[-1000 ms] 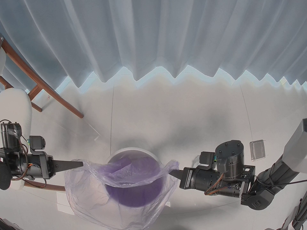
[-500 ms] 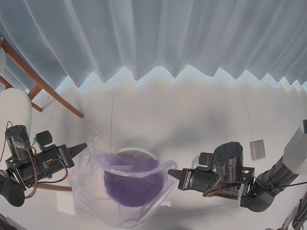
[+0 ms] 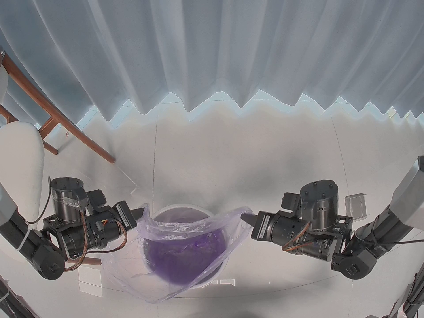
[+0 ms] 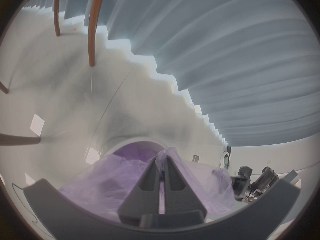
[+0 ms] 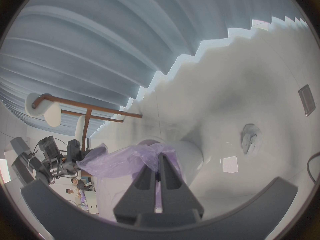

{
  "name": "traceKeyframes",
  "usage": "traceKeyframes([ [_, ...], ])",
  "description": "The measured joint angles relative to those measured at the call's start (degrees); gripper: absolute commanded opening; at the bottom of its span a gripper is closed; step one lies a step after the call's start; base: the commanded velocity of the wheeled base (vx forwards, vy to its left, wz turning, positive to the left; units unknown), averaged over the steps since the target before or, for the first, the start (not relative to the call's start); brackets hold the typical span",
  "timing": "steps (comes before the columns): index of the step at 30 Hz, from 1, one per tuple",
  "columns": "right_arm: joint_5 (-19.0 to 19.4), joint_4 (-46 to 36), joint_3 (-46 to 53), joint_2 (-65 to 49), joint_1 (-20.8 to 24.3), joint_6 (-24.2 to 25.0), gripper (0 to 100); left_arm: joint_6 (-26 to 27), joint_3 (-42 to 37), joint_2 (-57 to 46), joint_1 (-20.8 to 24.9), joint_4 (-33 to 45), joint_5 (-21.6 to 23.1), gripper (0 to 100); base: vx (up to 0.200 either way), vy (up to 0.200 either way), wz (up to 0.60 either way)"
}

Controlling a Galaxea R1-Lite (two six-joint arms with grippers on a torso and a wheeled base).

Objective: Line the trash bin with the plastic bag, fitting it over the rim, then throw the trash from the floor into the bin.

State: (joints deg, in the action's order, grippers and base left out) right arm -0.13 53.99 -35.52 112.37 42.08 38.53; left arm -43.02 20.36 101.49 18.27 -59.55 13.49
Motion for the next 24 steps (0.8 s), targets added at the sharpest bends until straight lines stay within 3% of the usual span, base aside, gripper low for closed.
traceKeyframes([
  [6, 0.13, -3.90, -4.02, 1.82, -2.65, -1.07, 0, -0.71, 2.68, 2.43, -0.11, 0.73, 0.29, 0, 0.000, 0.000, 0.00],
  [17, 0.89, -7.41, -11.19, 5.32, -6.34, -1.58, 0, -1.91, 6.75, 4.85, -5.35, 0.87, 0.46, 0, 0.000, 0.000, 0.00],
  [24, 3.57, -10.05, -13.95, 6.67, -9.79, -1.94, 0, -3.67, 8.24, 6.75, -7.72, 0.77, 3.04, 0, 0.000, 0.000, 0.00],
])
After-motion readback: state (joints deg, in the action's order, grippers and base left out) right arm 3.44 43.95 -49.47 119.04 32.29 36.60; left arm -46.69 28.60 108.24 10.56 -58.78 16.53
